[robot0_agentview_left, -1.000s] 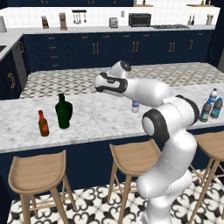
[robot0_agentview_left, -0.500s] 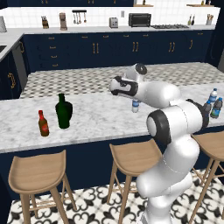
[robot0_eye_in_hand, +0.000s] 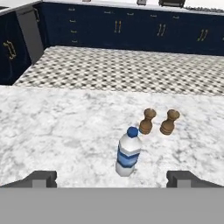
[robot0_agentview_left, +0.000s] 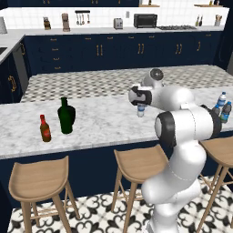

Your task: Move the plastic bottles in the middle to the plastics group, and the glass bottles in the middle to the glass group.

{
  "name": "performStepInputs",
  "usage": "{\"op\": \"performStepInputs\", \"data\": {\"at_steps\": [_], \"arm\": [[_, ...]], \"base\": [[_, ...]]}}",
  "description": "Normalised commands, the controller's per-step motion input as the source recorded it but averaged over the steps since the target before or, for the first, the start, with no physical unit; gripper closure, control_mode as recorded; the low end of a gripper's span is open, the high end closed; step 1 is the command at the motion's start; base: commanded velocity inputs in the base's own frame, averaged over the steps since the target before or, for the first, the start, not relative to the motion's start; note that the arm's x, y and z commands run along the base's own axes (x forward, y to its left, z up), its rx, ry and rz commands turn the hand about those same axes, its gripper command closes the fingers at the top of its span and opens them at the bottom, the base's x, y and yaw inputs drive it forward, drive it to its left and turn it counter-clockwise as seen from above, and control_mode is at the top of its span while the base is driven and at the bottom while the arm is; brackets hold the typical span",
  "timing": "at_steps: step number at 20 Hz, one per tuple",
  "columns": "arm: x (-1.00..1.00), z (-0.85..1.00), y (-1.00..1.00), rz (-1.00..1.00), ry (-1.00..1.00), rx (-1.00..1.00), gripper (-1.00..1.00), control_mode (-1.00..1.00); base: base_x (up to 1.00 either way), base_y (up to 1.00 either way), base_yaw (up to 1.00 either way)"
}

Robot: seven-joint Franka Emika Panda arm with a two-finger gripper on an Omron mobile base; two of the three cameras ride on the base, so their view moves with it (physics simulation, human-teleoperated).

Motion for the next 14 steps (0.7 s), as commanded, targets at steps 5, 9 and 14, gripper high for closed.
{"op": "performStepInputs", "data": {"at_steps": [5,9,14], "arm": [[0.12,-0.05,-0.68,-0.27,0.00,0.00,-1.00,-1.00],[0.26,-0.08,-0.61,-0.25,0.00,0.00,-1.00,-1.00],[0.39,-0.06,-0.59,-0.19,0.01,0.03,-1.00,-1.00]], "base": [[0.00,0.00,0.00],[0.00,0.00,0.00],[0.00,0.00,0.00]]}}
